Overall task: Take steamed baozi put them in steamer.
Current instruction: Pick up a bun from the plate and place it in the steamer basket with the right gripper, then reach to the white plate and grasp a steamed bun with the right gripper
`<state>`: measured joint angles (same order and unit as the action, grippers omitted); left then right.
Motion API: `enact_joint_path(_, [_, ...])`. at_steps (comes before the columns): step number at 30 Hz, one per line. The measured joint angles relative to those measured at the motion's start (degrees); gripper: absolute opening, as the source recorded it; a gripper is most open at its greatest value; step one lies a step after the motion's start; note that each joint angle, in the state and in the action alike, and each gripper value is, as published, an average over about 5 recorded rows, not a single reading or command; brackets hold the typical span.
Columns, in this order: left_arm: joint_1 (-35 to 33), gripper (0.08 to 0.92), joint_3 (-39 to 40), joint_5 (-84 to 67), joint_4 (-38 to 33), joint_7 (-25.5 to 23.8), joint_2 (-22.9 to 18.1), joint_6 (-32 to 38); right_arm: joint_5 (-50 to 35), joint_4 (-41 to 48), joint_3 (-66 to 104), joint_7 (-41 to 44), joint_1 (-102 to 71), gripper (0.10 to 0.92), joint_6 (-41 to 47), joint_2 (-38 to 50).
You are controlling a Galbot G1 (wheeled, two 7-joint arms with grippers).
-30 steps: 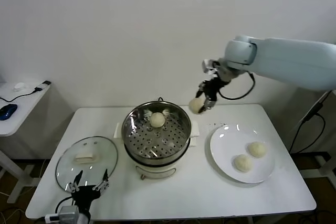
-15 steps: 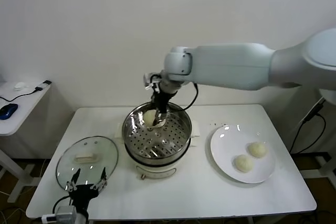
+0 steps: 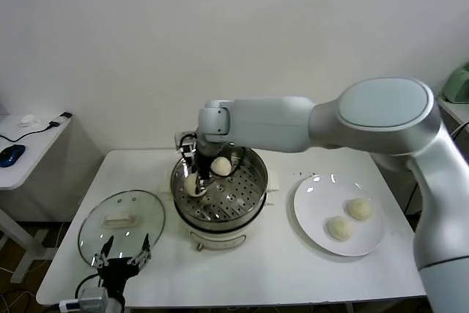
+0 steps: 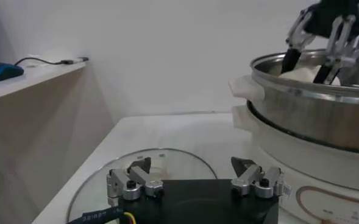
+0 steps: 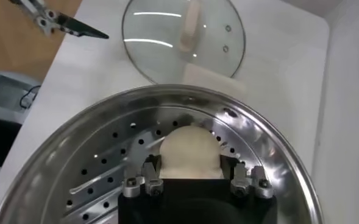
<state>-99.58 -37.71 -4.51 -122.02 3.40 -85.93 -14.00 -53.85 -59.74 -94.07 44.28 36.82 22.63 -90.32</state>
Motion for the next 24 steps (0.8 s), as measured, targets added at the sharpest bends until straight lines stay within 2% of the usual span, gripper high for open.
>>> enact_joint_path(8, [-0.26, 0.823, -0.14, -0.01, -0.29, -0.01, 0.02, 0.00, 1.22, 0.89, 1.17, 1.19, -0.34, 0.811, -1.96, 0.29])
enact_joint_path(16, [-0.42, 0.823, -0.15, -0.01, -0.92, -0.07, 0.07, -0.09, 2.33, -2.00, 1.16, 6.58, 3.86, 0.823, -6.76, 6.55])
enact_joint_path(24, [-0.29, 0.823, 0.01, 0.10, -1.16, -0.12, 0.03, -0.17, 5.49, -8.83, -3.05, 12.06, 10.91, 0.823, -11.32, 21.25])
